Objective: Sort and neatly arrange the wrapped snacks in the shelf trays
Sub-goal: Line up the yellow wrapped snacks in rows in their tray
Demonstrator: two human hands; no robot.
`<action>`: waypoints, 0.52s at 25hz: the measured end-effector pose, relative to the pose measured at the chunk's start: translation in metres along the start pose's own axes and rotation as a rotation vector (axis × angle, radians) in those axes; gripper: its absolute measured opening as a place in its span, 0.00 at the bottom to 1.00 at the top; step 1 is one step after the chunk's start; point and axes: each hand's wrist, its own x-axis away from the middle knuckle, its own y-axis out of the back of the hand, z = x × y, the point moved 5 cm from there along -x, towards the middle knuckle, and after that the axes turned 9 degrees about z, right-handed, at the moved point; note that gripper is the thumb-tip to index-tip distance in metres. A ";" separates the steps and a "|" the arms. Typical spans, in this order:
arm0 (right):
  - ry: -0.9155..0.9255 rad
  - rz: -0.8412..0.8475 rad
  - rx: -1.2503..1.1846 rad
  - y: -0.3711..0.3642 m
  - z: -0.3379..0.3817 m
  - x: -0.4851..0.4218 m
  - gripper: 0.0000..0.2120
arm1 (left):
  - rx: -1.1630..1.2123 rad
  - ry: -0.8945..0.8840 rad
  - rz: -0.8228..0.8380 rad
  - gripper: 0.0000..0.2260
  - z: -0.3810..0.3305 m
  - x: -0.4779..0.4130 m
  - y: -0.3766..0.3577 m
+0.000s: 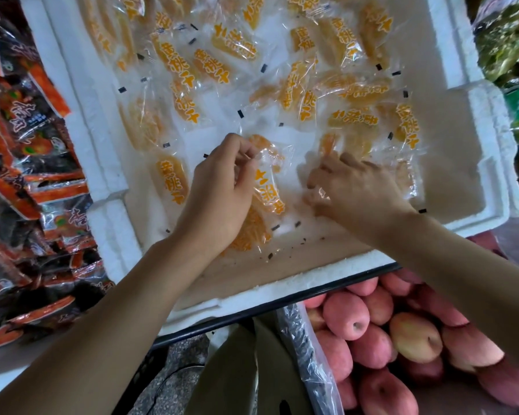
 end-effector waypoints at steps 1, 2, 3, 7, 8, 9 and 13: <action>-0.010 -0.020 0.003 0.005 -0.003 -0.001 0.15 | 0.003 0.000 0.008 0.04 -0.001 -0.002 -0.003; -0.019 -0.057 -0.029 0.009 -0.007 -0.001 0.14 | 0.004 0.000 0.014 0.04 -0.003 -0.003 -0.005; -0.043 -0.114 -0.085 0.015 -0.011 0.001 0.14 | 0.005 0.000 0.020 0.05 -0.003 -0.004 -0.007; -0.160 -0.078 -0.374 0.024 -0.029 0.010 0.11 | 0.001 0.005 0.038 0.05 -0.002 -0.007 -0.012; -0.130 -0.061 -0.409 0.024 -0.024 0.012 0.12 | 0.001 0.007 0.019 0.04 0.000 -0.006 -0.011; -0.095 -0.021 -0.423 0.022 -0.018 0.012 0.14 | 0.000 0.013 -0.004 0.04 0.003 -0.005 -0.009; 0.064 0.105 -0.015 0.005 0.011 -0.001 0.26 | -0.032 0.055 -0.031 0.03 0.015 0.001 0.001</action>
